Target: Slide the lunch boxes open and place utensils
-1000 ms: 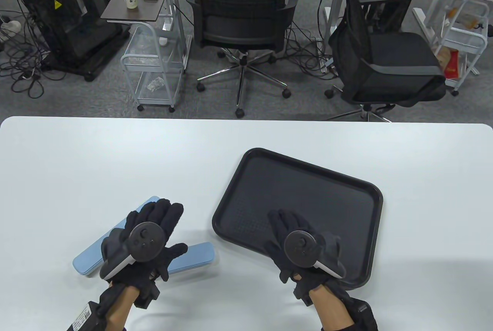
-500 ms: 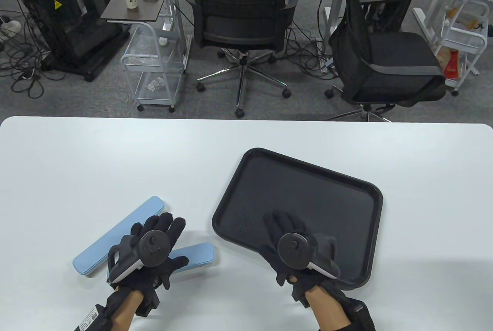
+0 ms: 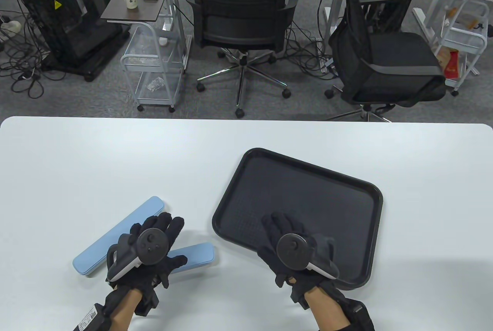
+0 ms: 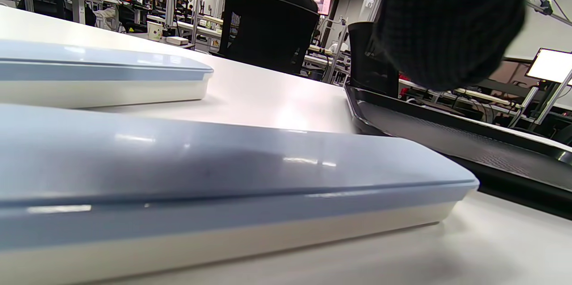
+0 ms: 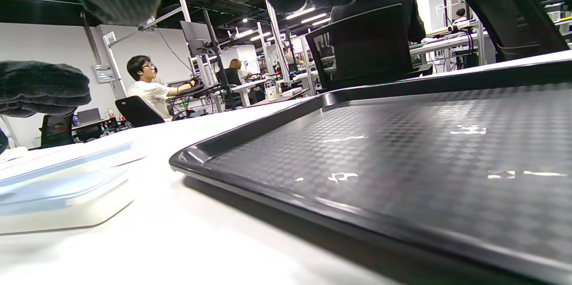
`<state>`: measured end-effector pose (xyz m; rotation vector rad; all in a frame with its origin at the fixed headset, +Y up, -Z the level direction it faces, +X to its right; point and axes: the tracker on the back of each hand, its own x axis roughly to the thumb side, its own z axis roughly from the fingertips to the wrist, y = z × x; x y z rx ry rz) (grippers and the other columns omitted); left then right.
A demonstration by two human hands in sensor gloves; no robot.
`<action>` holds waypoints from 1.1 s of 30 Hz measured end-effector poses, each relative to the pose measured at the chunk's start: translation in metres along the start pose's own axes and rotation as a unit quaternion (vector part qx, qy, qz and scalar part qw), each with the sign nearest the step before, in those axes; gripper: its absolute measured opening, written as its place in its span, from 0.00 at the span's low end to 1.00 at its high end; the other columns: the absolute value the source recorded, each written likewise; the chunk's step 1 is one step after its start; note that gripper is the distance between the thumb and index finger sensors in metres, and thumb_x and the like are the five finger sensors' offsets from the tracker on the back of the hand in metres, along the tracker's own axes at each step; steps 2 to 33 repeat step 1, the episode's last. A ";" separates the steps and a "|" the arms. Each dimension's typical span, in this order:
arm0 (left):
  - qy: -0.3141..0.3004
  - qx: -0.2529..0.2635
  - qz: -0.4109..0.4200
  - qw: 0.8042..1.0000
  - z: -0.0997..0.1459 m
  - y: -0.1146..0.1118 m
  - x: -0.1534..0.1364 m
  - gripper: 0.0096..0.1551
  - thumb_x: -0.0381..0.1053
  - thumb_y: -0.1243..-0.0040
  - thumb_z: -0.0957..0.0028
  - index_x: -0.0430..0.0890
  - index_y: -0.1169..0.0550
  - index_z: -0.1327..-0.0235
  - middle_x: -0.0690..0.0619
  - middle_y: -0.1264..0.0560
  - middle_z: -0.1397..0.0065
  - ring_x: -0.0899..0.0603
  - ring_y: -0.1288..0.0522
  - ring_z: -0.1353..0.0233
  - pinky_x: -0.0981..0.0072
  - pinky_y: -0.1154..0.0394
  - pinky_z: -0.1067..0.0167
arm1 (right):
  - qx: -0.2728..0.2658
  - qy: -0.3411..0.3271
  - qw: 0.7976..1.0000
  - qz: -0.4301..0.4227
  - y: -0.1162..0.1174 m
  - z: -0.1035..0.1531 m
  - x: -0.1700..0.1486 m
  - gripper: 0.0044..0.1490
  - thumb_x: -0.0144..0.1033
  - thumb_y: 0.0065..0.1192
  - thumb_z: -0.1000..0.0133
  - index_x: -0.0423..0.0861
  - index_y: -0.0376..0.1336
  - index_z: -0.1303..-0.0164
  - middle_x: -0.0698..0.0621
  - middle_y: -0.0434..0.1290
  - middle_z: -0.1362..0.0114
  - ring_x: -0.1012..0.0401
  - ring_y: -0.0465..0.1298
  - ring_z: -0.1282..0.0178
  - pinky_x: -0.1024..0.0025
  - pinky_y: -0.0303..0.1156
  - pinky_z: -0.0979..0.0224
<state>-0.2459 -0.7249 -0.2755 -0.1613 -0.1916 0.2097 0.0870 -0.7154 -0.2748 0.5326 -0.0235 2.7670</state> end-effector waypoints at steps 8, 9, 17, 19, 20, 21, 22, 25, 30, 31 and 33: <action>0.001 -0.001 -0.001 1.000 0.000 0.000 0.000 0.55 0.67 0.32 0.61 0.62 0.48 0.24 0.53 0.54 0.16 0.35 0.54 0.16 0.32 0.61 0.27 | 0.000 0.000 1.000 0.000 0.000 0.000 0.000 0.48 0.57 0.58 0.46 0.52 0.46 0.19 0.41 0.47 0.16 0.41 0.51 0.16 0.40 0.52 0.21; 0.001 -0.001 -0.001 1.000 0.000 0.000 0.000 0.55 0.67 0.32 0.61 0.62 0.48 0.24 0.53 0.54 0.16 0.35 0.54 0.16 0.32 0.61 0.27 | 0.000 0.000 1.000 0.000 0.000 0.000 0.000 0.48 0.57 0.58 0.46 0.52 0.46 0.19 0.41 0.47 0.16 0.41 0.51 0.16 0.40 0.52 0.21; 0.001 -0.001 -0.001 1.000 0.000 0.000 0.000 0.55 0.67 0.32 0.61 0.62 0.48 0.24 0.53 0.54 0.16 0.35 0.54 0.16 0.32 0.61 0.27 | 0.000 0.000 1.000 0.000 0.000 0.000 0.000 0.48 0.57 0.58 0.46 0.52 0.46 0.19 0.41 0.47 0.16 0.41 0.51 0.16 0.40 0.52 0.21; 0.001 -0.001 -0.001 1.000 0.000 0.000 0.000 0.55 0.67 0.32 0.61 0.62 0.48 0.24 0.53 0.54 0.16 0.35 0.54 0.16 0.32 0.61 0.27 | 0.000 0.000 1.000 0.000 0.000 0.000 0.000 0.48 0.57 0.58 0.46 0.52 0.46 0.19 0.41 0.47 0.16 0.41 0.51 0.16 0.40 0.52 0.21; 0.001 -0.001 -0.001 1.000 0.000 0.000 0.000 0.55 0.67 0.32 0.61 0.62 0.48 0.24 0.53 0.54 0.16 0.35 0.54 0.16 0.32 0.61 0.27 | 0.000 0.000 1.000 0.000 0.000 0.000 0.000 0.48 0.57 0.58 0.46 0.52 0.46 0.19 0.41 0.47 0.16 0.41 0.51 0.16 0.40 0.52 0.21; 0.001 -0.001 -0.001 1.000 0.000 0.000 0.000 0.55 0.67 0.32 0.61 0.62 0.48 0.24 0.53 0.54 0.16 0.35 0.54 0.16 0.32 0.61 0.27 | 0.000 0.000 1.000 0.000 0.000 0.000 0.000 0.48 0.57 0.58 0.46 0.52 0.46 0.19 0.41 0.47 0.16 0.41 0.51 0.16 0.40 0.52 0.21; 0.001 -0.001 -0.001 1.000 0.000 0.000 0.000 0.55 0.67 0.32 0.61 0.62 0.48 0.24 0.53 0.54 0.16 0.35 0.54 0.16 0.32 0.61 0.27 | 0.000 0.000 1.000 0.000 0.000 0.000 0.000 0.48 0.57 0.58 0.46 0.52 0.46 0.19 0.41 0.47 0.16 0.41 0.51 0.16 0.40 0.52 0.21; 0.001 -0.001 -0.001 1.000 0.000 0.000 0.000 0.55 0.67 0.32 0.61 0.62 0.48 0.24 0.53 0.54 0.16 0.35 0.54 0.16 0.32 0.61 0.27 | 0.000 0.000 1.000 0.000 0.000 0.000 0.000 0.48 0.57 0.58 0.46 0.52 0.46 0.19 0.41 0.47 0.16 0.41 0.51 0.16 0.40 0.52 0.21; 0.001 -0.001 -0.001 1.000 0.000 0.000 0.000 0.55 0.67 0.32 0.61 0.62 0.48 0.24 0.53 0.54 0.16 0.35 0.54 0.16 0.32 0.61 0.27 | 0.000 0.000 1.000 0.000 0.000 0.000 0.000 0.48 0.57 0.58 0.46 0.52 0.46 0.19 0.41 0.47 0.16 0.41 0.51 0.16 0.40 0.52 0.21; 0.001 -0.001 -0.001 1.000 0.000 0.000 0.000 0.55 0.67 0.32 0.61 0.62 0.48 0.24 0.53 0.54 0.16 0.35 0.54 0.16 0.32 0.61 0.27 | 0.000 0.000 1.000 0.000 0.000 0.000 0.000 0.48 0.57 0.58 0.46 0.52 0.46 0.19 0.41 0.47 0.16 0.41 0.51 0.16 0.40 0.52 0.21; 0.001 -0.001 -0.001 1.000 0.000 0.000 0.000 0.55 0.67 0.32 0.61 0.62 0.48 0.24 0.53 0.54 0.16 0.35 0.54 0.16 0.32 0.61 0.27 | 0.000 0.000 1.000 0.000 0.000 0.000 0.000 0.48 0.57 0.58 0.46 0.52 0.46 0.19 0.41 0.47 0.16 0.41 0.51 0.16 0.40 0.52 0.21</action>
